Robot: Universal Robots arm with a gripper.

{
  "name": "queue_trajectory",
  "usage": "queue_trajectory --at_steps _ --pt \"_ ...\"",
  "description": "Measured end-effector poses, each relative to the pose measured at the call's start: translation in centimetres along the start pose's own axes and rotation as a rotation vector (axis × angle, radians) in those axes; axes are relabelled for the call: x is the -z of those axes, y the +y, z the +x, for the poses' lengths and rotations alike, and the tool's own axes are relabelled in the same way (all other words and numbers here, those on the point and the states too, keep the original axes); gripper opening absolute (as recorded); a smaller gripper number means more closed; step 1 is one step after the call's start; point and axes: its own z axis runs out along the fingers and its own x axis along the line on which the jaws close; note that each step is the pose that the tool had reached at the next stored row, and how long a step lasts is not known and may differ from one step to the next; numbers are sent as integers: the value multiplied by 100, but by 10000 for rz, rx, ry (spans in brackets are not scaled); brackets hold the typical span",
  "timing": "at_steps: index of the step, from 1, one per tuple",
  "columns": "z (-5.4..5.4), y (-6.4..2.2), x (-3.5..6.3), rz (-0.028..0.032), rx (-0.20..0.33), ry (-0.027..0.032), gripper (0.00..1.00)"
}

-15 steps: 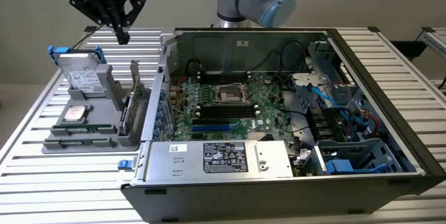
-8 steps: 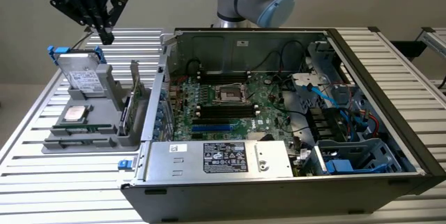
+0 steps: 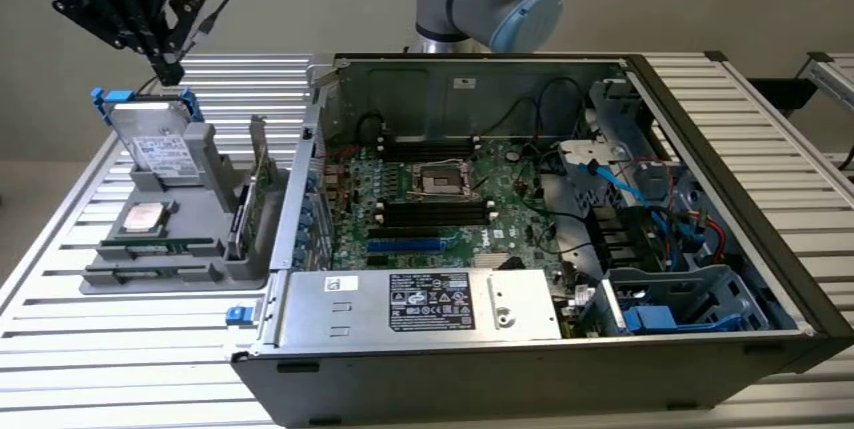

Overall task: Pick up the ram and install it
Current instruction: 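Reach for the ram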

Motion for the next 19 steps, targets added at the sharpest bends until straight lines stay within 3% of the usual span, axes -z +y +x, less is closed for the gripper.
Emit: queue_trajectory --at_steps 4,9,14,19 --pt "161 -46 0 -231 -3 43 10" --pt "270 -111 6 -409 23 72 10" --pt "270 -110 6 -409 32 75 10" --pt "280 -117 -4 -404 314 199 10"
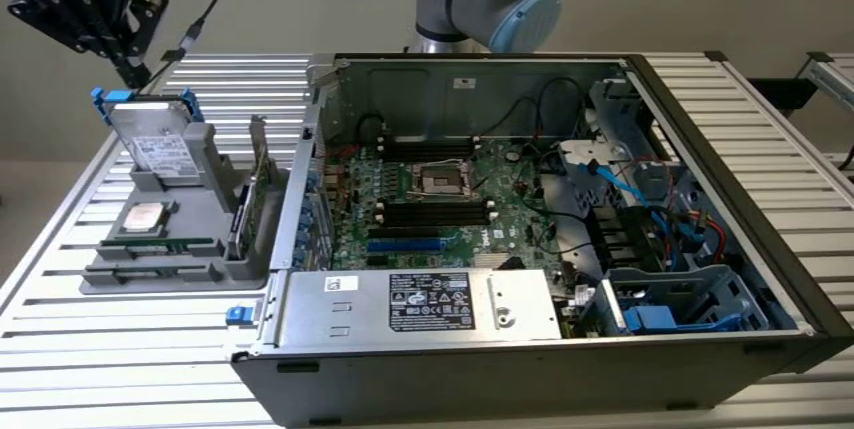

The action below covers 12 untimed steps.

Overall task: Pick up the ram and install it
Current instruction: 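Reach for the ram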

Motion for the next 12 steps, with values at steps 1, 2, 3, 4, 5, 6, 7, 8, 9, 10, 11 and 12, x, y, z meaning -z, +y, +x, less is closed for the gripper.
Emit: queue_trajectory --at_steps 1,2,3,4,5,6,7,8,9,10,11,12 --pt "1 -2 -2 1 74 24 10" --pt "2 -3 -5 2 156 49 10" --pt "3 -4 -7 3 239 73 10" --pt "5 -5 -10 4 342 98 10" --pt "6 -5 -11 5 451 119 10" --pt "8 -5 -12 8 560 138 10" --pt "10 -6 -11 20 673 157 10" --pt "14 -6 -11 42 766 170 10" --pt "18 -6 -13 76 846 182 10" --pt "22 -6 -13 125 919 200 10" --pt "25 -6 -13 190 984 228 10" --pt "26 -7 -13 273 1038 275 10"
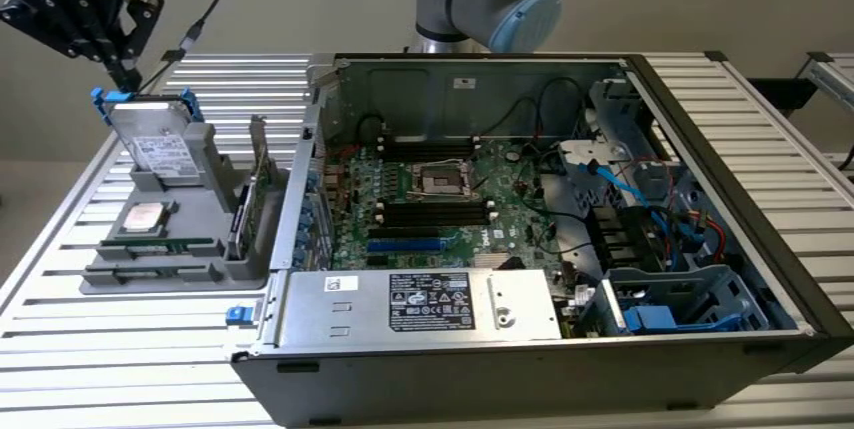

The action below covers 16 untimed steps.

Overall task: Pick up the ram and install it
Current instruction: 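Reach for the ram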

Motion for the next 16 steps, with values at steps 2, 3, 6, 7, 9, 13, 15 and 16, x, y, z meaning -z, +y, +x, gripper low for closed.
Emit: queue_trajectory --at_steps 2,3,6,7,9,13,15,16 --pt "0 0 -2 162 113 121 10" --pt "1 0 -2 242 162 175 10" --pt "4 0 -3 725 222 244 10" --pt "7 0 -3 909 238 259 10" --pt "26 2 -4 1250 254 288 10" --pt "50 1 -5 1661 297 323 10" --pt "56 -4 -3 1758 327 334 10" --pt "58 -8 -3 1789 346 336 10"
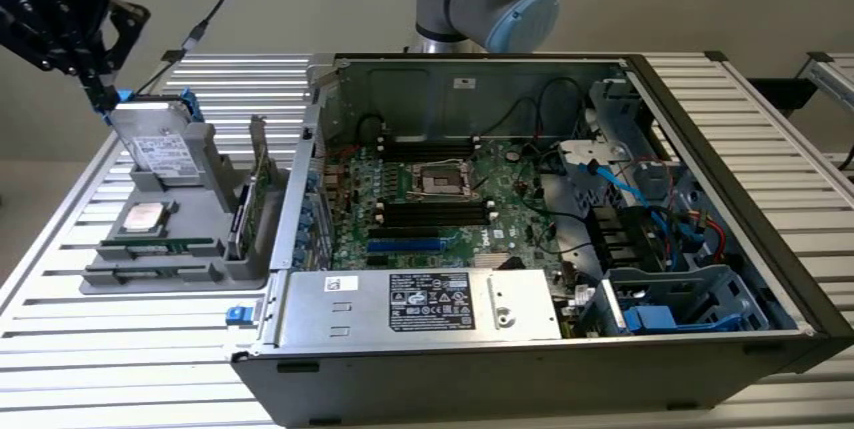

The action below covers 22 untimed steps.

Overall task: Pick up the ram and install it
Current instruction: 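Reach for the ram, then pick up the ram and move it above insertion slot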

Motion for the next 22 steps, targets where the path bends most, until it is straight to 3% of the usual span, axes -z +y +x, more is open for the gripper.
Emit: queue_trajectory --at_steps 6,8,10,22 --pt "26 -44 -6 94 60 4 10" --pt "31 -74 -9 99 82 1 10" --pt "32 -87 -12 104 103 -44 10" --pt "32 -88 -12 102 105 -45 10"
